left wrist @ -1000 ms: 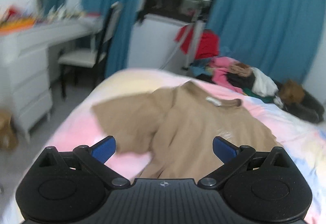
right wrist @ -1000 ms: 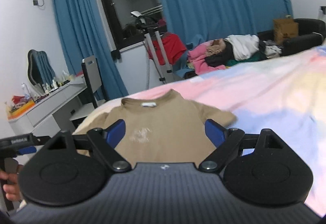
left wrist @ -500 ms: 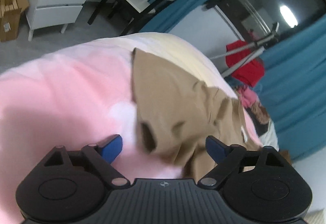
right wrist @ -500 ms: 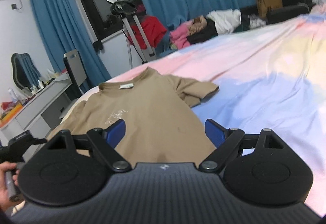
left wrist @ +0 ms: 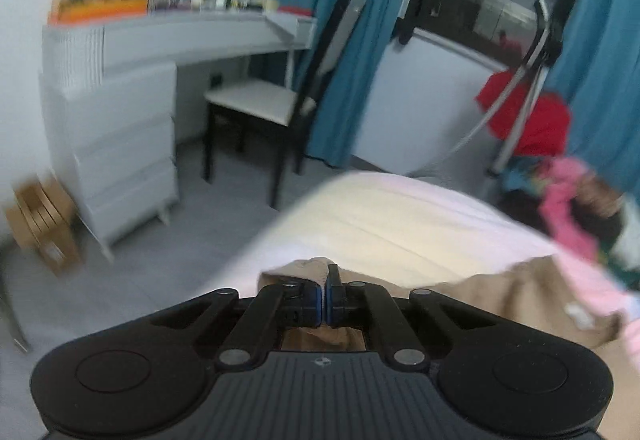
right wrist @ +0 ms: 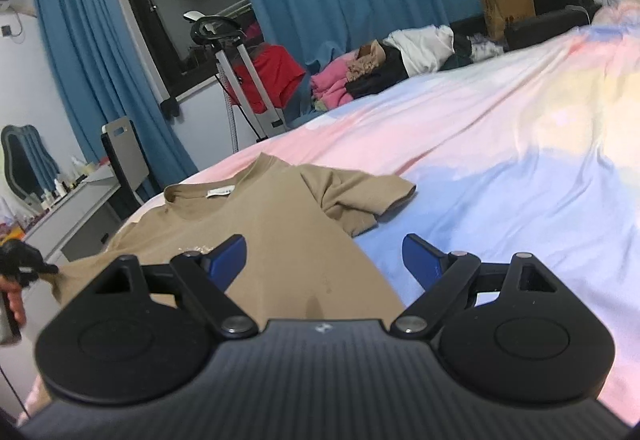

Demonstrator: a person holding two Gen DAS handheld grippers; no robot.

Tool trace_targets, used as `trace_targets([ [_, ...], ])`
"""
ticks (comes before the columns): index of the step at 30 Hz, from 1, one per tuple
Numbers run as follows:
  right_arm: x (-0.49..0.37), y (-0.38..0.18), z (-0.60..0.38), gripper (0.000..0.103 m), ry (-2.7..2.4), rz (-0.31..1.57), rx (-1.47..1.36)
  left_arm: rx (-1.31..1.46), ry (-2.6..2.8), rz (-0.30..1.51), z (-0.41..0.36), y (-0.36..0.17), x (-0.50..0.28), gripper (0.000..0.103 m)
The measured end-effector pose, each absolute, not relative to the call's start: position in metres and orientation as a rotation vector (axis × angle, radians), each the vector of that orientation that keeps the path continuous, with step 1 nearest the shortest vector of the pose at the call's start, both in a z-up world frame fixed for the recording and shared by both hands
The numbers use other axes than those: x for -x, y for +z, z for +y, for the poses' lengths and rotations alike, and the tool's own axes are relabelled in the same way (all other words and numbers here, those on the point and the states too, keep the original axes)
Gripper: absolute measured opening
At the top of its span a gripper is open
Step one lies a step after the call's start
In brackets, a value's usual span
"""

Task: Fold clothes
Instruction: 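Smooth the flattened shirt with the left gripper while the right gripper hovers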

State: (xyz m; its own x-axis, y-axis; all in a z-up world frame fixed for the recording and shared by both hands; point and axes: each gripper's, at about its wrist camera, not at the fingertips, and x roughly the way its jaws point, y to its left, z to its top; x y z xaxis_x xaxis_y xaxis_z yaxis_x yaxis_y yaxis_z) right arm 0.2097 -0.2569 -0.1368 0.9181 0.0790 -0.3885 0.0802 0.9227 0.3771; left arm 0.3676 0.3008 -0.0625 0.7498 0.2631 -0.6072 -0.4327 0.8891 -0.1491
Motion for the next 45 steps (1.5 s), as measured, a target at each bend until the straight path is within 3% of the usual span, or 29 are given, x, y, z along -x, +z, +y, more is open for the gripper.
trace_targets([
  [5, -0.215, -0.133, -0.258, 0.086, -0.02, 0.395, -0.349, 0.235, 0.394, 0.686, 0.288, -0.088, -0.379, 0.005],
  [8, -0.218, -0.135, -0.258, 0.086, -0.018, 0.392, -0.339, 0.24, 0.375, 0.678, 0.28, -0.093, -0.367, 0.024],
  [10, -0.218, -0.136, -0.258, 0.086, -0.013, 0.392, -0.334, 0.217, 0.36, 0.666, 0.274, -0.092, -0.356, 0.044],
  [11, -0.217, -0.135, -0.258, 0.086, -0.006, 0.39, -0.335, 0.212, 0.35, 0.657, 0.27, -0.087, -0.349, 0.048],
  [21, -0.199, -0.126, -0.25, 0.076, 0.062, 0.364, -0.31, 0.19, 0.103, 0.542, 0.177, -0.031, -0.216, 0.06],
  [28, -0.18, -0.116, -0.237, 0.076, 0.117, 0.33, -0.297, 0.188, 0.022, 0.533, 0.108, -0.036, -0.11, 0.061],
  [30, -0.174, -0.115, -0.234, 0.076, 0.121, 0.32, -0.294, 0.195, -0.008, 0.52, 0.094, -0.041, -0.094, 0.067],
  [33, -0.168, -0.114, -0.232, 0.074, 0.121, 0.313, -0.304, 0.188, -0.088, 0.509, 0.079, -0.054, -0.082, 0.077],
  [36, -0.165, -0.117, -0.233, 0.073, 0.127, 0.326, -0.337, 0.164, -0.13, 0.525, 0.069, -0.07, -0.081, 0.078],
  [39, -0.172, -0.121, -0.245, 0.062, 0.136, 0.368, -0.409, 0.153, -0.142, 0.538, 0.068, -0.081, -0.083, 0.085],
  [42, -0.186, -0.133, -0.268, 0.062, 0.111, 0.418, -0.536, 0.142, -0.121, 0.527, 0.068, -0.09, -0.086, 0.093],
  [45, -0.208, -0.155, -0.292, 0.063, 0.076, 0.465, -0.678, 0.159, -0.1, 0.549, 0.071, -0.102, -0.097, 0.093],
])
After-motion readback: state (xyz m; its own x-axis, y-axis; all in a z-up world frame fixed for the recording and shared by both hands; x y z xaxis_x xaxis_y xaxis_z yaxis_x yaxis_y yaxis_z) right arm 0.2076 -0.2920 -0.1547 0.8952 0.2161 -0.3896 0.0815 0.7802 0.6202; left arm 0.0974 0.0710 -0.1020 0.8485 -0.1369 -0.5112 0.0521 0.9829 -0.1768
